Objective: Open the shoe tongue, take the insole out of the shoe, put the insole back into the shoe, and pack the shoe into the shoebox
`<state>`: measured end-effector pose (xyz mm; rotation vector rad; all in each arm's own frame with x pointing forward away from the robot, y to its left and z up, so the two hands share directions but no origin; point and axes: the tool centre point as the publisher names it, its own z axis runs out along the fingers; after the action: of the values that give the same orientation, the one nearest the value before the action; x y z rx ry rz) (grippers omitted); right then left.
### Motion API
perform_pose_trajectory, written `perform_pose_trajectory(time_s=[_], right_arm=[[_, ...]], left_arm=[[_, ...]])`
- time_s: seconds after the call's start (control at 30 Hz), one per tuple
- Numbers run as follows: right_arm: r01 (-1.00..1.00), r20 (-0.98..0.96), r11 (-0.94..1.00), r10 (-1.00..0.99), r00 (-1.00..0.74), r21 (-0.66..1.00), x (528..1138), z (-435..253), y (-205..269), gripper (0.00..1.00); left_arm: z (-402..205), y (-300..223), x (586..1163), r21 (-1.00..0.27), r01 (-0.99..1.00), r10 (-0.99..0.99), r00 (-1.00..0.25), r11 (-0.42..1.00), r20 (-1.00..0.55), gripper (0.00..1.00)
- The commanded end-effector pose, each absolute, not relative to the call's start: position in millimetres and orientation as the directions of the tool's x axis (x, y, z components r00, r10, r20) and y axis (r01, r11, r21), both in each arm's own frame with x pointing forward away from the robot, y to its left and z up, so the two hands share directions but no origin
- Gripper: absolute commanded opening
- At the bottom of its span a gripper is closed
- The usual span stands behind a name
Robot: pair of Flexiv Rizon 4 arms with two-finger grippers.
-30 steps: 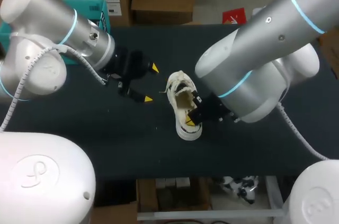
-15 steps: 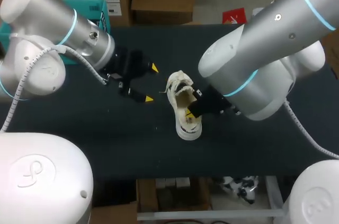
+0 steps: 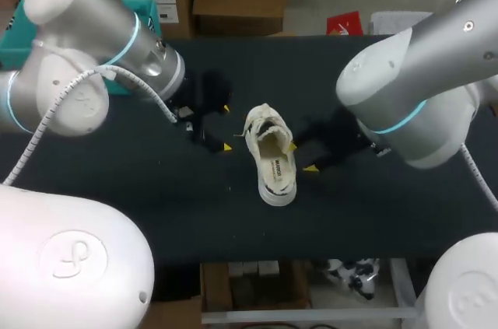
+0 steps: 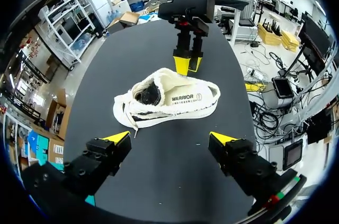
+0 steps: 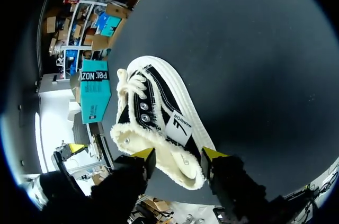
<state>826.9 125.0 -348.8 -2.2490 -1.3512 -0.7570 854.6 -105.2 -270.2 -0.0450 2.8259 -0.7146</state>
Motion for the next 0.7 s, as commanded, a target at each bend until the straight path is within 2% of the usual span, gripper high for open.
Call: perform_pose_trajectory(time_s=[0.03, 0.27, 0.6, 0.7], right_arm=[[0.925, 0.722, -0.366, 0.613, 0.319, -0.098, 827.0, -331.6, 101.6, 1.00], [0.934, 0.719, -0.350, 0.630, 0.296, -0.078, 829.2, -326.6, 95.9, 1.00], [0.934, 0.719, -0.350, 0.630, 0.296, -0.078, 829.2, -326.6, 95.9, 1.00], [0.946, 0.721, -0.322, 0.650, 0.240, -0.025, 829.9, -324.5, 90.0, 1.00]], left_arm=[[-270.0, -109.3, 856.7, -0.434, 0.013, -0.086, -0.974, 0.901, -0.209, 1.00], [-275.2, -110.8, 855.5, -0.350, -0.126, -0.207, -0.957, 0.928, -0.203, 1.00], [-275.8, -113.5, 856.9, -0.349, -0.140, -0.217, -0.957, 0.927, -0.193, 1.00], [-276.9, -117.4, 857.3, -0.343, -0.193, -0.261, -0.951, 0.919, -0.165, 1.00]])
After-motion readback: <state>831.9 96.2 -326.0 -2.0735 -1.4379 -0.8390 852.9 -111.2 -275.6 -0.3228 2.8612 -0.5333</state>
